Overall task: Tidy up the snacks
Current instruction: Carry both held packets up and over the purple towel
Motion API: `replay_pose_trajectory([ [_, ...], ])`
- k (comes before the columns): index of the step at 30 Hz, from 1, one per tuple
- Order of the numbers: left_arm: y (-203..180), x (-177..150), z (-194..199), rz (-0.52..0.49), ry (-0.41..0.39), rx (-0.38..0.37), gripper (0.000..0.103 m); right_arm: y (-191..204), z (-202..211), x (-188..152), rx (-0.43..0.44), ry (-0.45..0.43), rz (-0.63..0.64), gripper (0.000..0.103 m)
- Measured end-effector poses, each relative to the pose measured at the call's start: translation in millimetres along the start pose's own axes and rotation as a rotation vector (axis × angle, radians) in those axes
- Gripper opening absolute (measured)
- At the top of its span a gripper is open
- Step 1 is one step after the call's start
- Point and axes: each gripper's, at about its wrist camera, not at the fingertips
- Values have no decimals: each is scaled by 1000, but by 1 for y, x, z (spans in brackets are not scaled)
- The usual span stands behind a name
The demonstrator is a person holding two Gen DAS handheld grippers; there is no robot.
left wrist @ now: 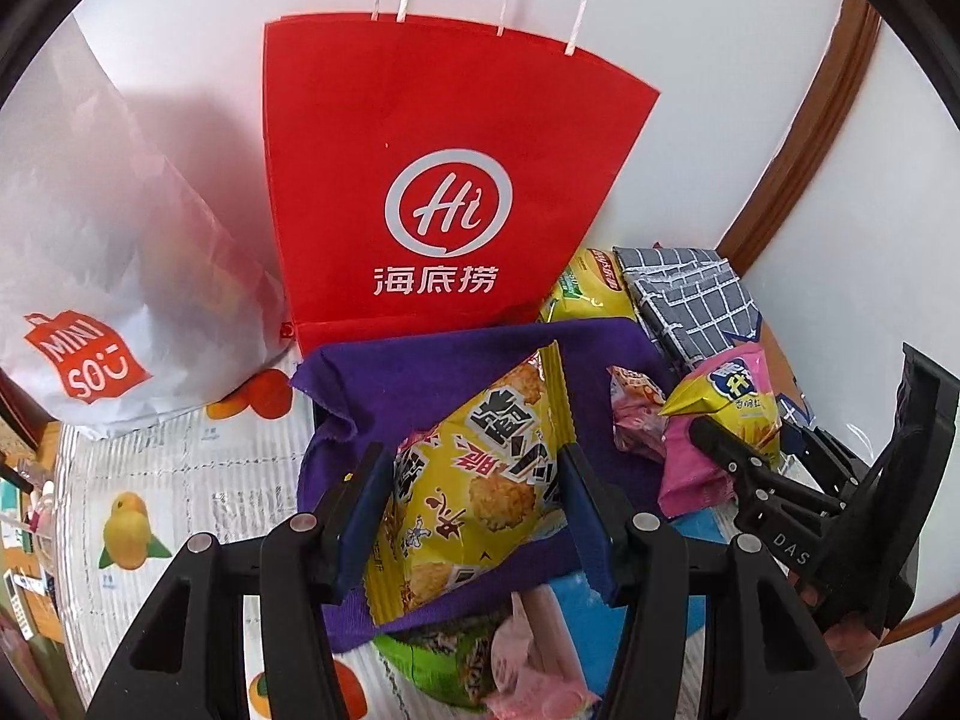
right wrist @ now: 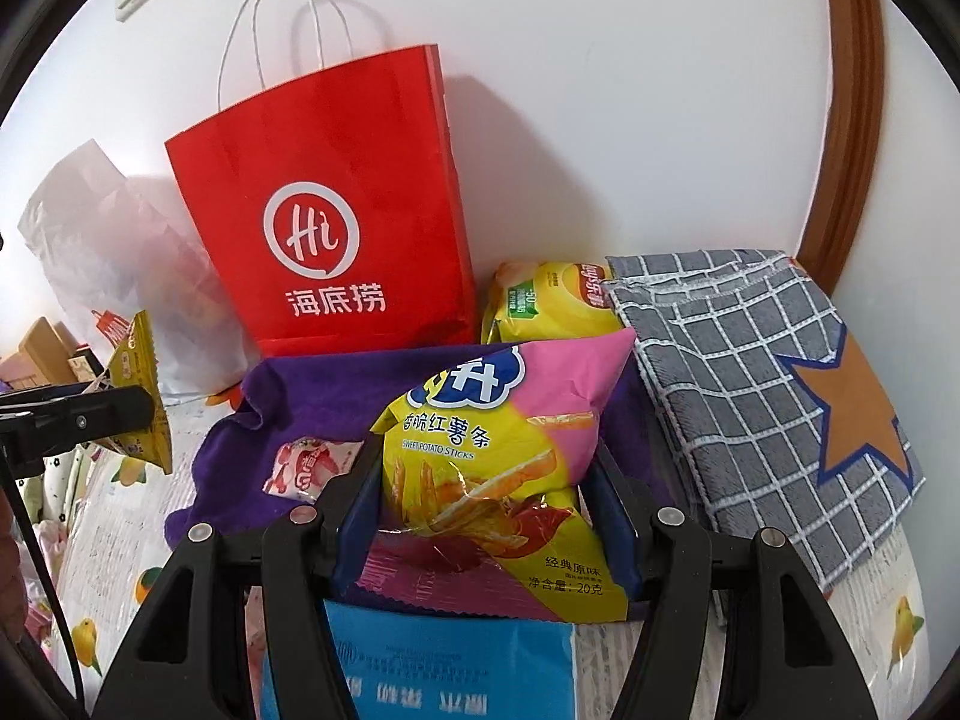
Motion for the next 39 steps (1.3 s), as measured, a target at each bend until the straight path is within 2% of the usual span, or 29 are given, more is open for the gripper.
replay_pose_trajectory([
  [4,5,1,-16,4,24,-9,54,2,-16,3,-1,25,9,62],
  [15,16,3,-43,13,72,22,54,4,-49,2,-12,90,30,62],
  [39,17,7,-69,11,145,42,54,-1,-70,-1,-23,178,28,62],
])
Point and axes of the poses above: each gripper's, at about its wrist camera, not at the fingertips, and z roughly against the way its jaws point, y to its left, x to its top, and after that the axes turned 13 degrees about y, right-handed
